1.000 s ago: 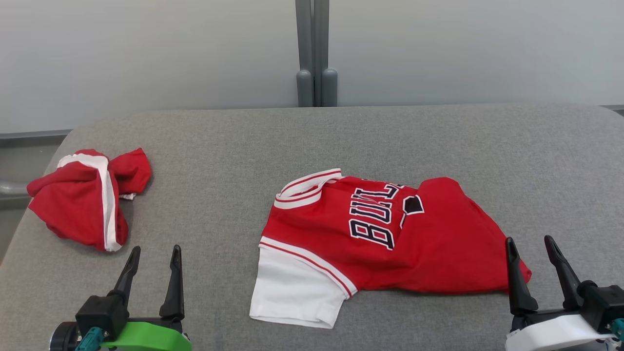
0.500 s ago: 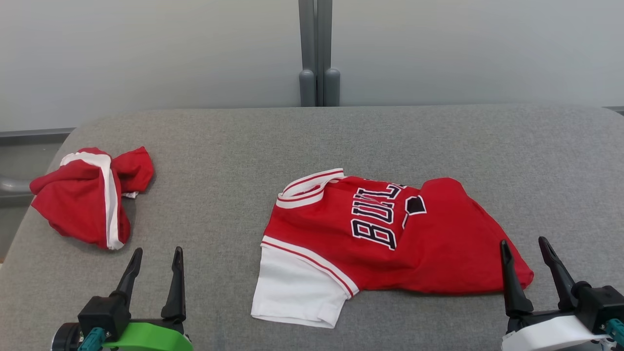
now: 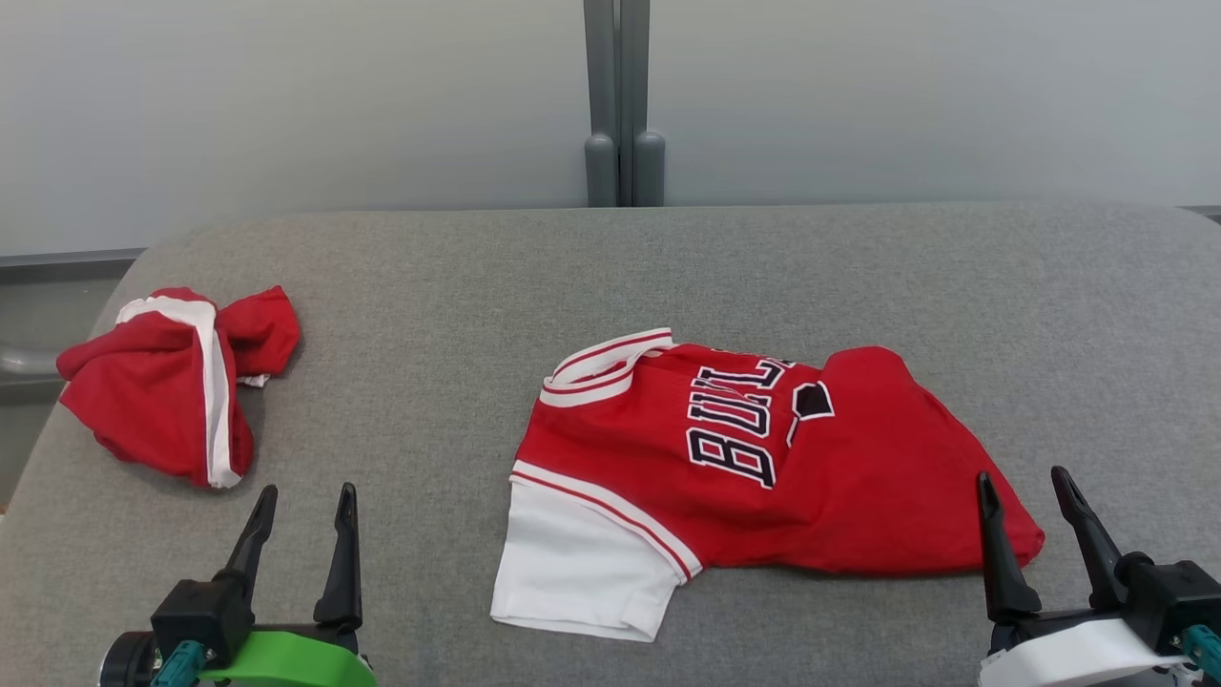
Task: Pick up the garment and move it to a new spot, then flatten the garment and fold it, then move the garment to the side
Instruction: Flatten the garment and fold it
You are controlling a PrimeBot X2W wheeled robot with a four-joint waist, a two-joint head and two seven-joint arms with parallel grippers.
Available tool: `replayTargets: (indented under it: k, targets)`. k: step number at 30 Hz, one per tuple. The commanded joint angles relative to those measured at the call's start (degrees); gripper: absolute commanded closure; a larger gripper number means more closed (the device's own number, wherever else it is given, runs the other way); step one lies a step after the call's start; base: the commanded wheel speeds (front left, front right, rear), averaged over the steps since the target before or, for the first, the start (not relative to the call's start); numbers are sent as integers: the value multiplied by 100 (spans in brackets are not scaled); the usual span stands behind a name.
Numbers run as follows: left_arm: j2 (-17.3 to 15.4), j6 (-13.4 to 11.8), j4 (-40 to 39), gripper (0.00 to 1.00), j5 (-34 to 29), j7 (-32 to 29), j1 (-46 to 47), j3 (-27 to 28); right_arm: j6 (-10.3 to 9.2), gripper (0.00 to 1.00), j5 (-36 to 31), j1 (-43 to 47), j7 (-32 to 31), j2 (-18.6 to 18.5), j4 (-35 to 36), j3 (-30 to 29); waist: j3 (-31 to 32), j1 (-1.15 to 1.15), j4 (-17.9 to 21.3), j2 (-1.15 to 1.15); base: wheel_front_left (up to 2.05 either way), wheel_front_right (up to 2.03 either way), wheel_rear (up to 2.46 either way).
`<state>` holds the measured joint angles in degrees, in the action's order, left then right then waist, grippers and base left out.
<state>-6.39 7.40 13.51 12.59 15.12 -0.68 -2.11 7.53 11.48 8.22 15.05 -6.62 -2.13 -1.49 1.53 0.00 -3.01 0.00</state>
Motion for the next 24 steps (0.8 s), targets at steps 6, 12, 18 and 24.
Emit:
replayTargets:
  k: [6, 12, 18, 24]
  targets:
    - [-25, 17, 1, 0, -13, 2, 20, 14, -8, 0, 21, 16, 17, -14, -25, -22, -11, 0, 5, 0, 0, 0, 0]
    - [-36, 17, 7, 0, 11, 2, 32, 12, -8, 0, 35, -38, 17, 9, -47, -26, -17, 0, 21, 0, 0, 0, 0]
    - [-13, 17, 39, 0, 17, 2, 54, -94, -9, 0, 61, -118, 17, -59, -122, -63, -41, 0, 42, 0, 0, 0, 0]
    - [-21, 17, 132, 0, 58, 2, 178, -309, -8, 0, 89, -286, 17, -199, -352, -230, -111, 0, 82, 0, 0, 0, 0]
